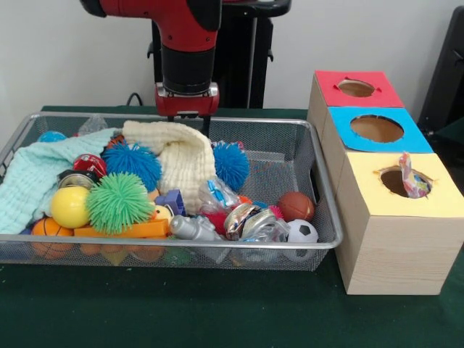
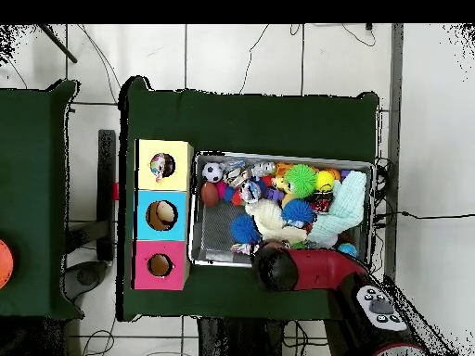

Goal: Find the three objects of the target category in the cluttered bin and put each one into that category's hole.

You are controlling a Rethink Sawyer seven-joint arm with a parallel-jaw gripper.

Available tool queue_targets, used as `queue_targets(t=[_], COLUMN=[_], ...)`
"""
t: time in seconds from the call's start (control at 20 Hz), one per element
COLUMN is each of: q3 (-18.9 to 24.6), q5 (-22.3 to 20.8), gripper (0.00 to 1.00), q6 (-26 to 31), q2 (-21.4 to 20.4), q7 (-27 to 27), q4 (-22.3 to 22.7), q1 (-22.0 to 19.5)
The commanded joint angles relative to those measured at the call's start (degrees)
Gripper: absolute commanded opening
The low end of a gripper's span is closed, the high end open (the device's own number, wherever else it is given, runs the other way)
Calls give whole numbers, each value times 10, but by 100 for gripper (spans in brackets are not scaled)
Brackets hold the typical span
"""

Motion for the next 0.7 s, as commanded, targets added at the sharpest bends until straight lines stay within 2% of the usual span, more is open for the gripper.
queue_targets(t=[0.05, 0.45, 0.7], q3=[-10, -9, -8], q5=[10, 27, 48], gripper=[100, 100, 100], q6=[-30, -21, -27], q2=[20, -4, -20], q7=[98, 108, 128], q4=[18, 46, 65], q1=[7, 20, 44])
